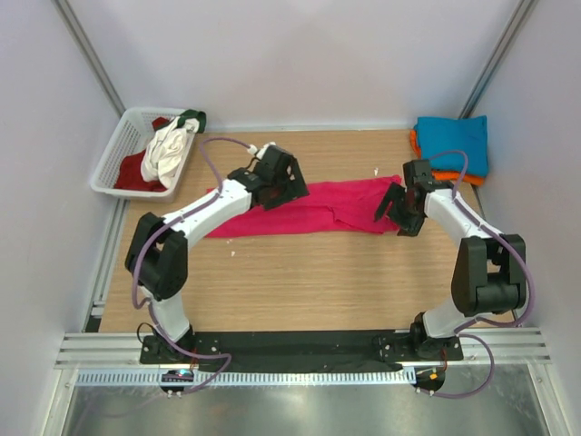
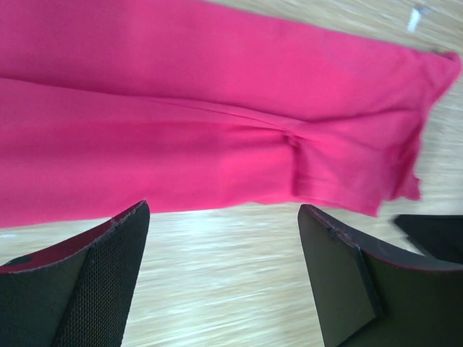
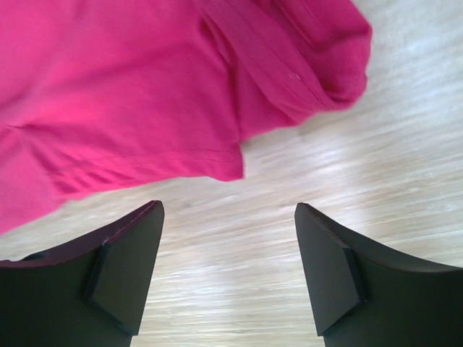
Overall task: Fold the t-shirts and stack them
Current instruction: Fold the tshirt
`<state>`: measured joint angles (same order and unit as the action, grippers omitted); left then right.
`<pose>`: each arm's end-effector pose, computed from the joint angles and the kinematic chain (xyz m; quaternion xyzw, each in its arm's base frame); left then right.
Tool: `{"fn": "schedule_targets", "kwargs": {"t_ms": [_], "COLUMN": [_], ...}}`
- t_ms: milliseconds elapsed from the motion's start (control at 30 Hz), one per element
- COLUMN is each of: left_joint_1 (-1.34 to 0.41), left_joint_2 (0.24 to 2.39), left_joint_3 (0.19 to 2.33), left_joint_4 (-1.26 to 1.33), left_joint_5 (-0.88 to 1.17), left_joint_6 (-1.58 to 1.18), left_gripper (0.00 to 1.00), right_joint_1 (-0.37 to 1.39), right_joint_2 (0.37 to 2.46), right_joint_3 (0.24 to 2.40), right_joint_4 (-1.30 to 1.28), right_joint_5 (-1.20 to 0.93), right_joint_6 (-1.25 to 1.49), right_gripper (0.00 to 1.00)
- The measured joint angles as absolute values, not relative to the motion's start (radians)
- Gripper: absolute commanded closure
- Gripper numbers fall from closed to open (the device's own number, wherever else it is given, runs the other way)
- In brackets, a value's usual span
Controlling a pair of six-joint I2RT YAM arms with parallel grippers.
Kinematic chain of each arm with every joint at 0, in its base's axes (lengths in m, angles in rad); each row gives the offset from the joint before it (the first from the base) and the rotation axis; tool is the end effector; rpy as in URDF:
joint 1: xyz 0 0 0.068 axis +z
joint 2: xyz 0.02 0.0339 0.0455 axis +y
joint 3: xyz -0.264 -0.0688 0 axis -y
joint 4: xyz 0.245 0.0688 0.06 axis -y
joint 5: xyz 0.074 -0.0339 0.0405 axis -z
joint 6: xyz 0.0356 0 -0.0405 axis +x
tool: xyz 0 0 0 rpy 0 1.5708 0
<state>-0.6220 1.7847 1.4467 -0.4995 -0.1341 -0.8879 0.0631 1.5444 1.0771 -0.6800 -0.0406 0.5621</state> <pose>0.3280 -0.2293 0.2657 -0.1473 0.9200 -0.1996 0.3034 0.3031 0.0206 0.2207 0.2372 0.9483 0.0835 0.1938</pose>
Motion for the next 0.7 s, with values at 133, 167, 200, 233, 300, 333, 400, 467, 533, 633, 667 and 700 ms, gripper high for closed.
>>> {"fn": "schedule_targets", "kwargs": {"t_ms": [133,167,200,233,300,333,400,467,533,633,667,700], "left_joint_1": [-0.706,-0.719,-0.733,-0.74,-0.747,-0.748,-0.746,-0.746,-0.744,-0.744,-0.743,-0.741], "left_joint_2": [1.862,1.874,1.891,1.901,1.916,1.918,1.918,1.918,1.918,1.918,1.918,1.918], "left_joint_3": [1.494,1.499,1.507,1.511,1.512,1.511,1.507,1.503,1.499,1.495,1.495,1.494], "left_joint_4": [-0.456,-0.451,-0.444,-0.438,-0.434,-0.434,-0.432,-0.427,-0.428,-0.431,-0.431,-0.432], "left_joint_5": [-0.134,-0.131,-0.13,-0.131,-0.132,-0.136,-0.152,-0.178,-0.203,-0.229,-0.234,-0.239], "left_joint_6": [-0.965,-0.976,-0.992,-0.999,-1.016,-1.021,-1.026,-1.034,-1.037,-1.037,-1.037,-1.037], "left_gripper": [0.19,0.2,0.2,0.2,0.2,0.2,0.2,0.19,0.19,0.19,0.18,0.18], "right_joint_1": [0.062,0.062,0.062,0.062,0.062,0.062,0.062,0.062,0.062,0.062,0.062,0.062], "right_joint_2": [1.548,1.55,1.552,1.555,1.564,1.57,1.58,1.593,1.608,1.628,1.63,1.631], "right_joint_3": [1.005,0.995,0.988,0.981,0.967,0.962,0.952,0.945,0.943,0.942,0.942,0.942], "right_joint_4": [-0.642,-0.623,-0.602,-0.579,-0.533,-0.514,-0.476,-0.447,-0.427,-0.412,-0.411,-0.41], "right_joint_5": [-0.048,-0.05,-0.054,-0.056,-0.062,-0.064,-0.067,-0.072,-0.075,-0.081,-0.083,-0.084], "right_joint_6": [0.564,0.566,0.569,0.573,0.583,0.587,0.598,0.606,0.609,0.615,0.618,0.622], "right_gripper": [0.27,0.27,0.29,0.3,0.34,0.36,0.39,0.42,0.49,0.67,0.71,0.78]}}
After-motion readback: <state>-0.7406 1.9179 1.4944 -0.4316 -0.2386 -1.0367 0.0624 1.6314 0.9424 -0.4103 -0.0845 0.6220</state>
